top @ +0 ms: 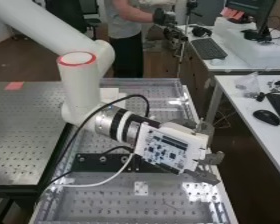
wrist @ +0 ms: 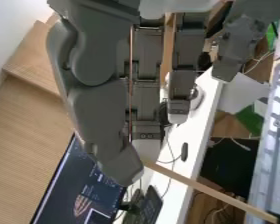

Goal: Grab the chopstick and place it in the clear container

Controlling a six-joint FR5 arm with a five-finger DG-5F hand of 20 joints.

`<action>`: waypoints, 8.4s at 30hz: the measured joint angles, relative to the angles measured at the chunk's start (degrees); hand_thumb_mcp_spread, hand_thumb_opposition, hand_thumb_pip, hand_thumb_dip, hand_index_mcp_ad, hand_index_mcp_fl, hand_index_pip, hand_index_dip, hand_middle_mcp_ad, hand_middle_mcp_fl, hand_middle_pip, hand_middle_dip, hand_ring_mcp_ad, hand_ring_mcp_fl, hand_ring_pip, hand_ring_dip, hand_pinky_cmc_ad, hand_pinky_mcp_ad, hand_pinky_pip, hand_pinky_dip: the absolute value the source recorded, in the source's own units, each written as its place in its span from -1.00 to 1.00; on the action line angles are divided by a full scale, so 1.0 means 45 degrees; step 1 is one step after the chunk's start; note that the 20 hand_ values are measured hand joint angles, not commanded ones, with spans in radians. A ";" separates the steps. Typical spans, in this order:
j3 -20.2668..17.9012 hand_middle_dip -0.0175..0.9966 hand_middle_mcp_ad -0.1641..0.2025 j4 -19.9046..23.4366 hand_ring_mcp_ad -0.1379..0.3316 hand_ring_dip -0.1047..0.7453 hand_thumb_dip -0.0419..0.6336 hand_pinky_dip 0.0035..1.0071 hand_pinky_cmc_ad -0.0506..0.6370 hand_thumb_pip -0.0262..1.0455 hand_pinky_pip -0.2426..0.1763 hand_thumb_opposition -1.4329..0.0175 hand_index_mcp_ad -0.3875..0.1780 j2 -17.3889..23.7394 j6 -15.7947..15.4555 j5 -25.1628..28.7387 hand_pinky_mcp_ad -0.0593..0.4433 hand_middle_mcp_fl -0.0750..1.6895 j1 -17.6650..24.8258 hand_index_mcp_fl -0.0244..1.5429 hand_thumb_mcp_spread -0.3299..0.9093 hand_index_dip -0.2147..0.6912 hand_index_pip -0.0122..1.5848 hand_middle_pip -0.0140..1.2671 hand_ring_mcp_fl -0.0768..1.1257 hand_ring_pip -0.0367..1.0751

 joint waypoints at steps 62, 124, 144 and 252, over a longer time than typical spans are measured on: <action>-0.0012 0.61 -0.52 -0.5235 -0.12 0.44 0.05 -0.70 0.28 -0.24 0.39 -0.48 0.15 0.2275 -0.0600 0.0115 0.60 0.54 0.4895 0.65 0.86 0.81 -0.68 -0.67 0.28 -0.73; 0.2942 0.58 -0.30 -0.9686 -0.23 0.45 0.14 -0.70 0.32 -0.32 0.38 -0.32 -0.30 0.0197 0.0551 -0.0510 0.61 0.37 0.4646 0.48 0.53 0.93 -0.89 -0.74 0.05 -0.74; 0.2541 0.61 -0.30 -0.7976 -0.19 0.43 0.17 -0.61 0.37 -0.31 0.24 -0.26 -0.40 0.0736 0.0453 -0.0715 0.59 0.22 0.4803 0.38 0.51 0.88 -0.91 -0.75 -0.20 -0.74; 0.0080 -0.54 0.05 -0.5612 0.09 -0.43 -0.67 -0.65 0.62 -0.38 -0.07 0.01 -0.30 0.5371 -1.3327 -0.3603 0.80 -0.65 0.1350 -0.47 -0.02 -0.11 -0.92 -0.77 -0.84 -0.74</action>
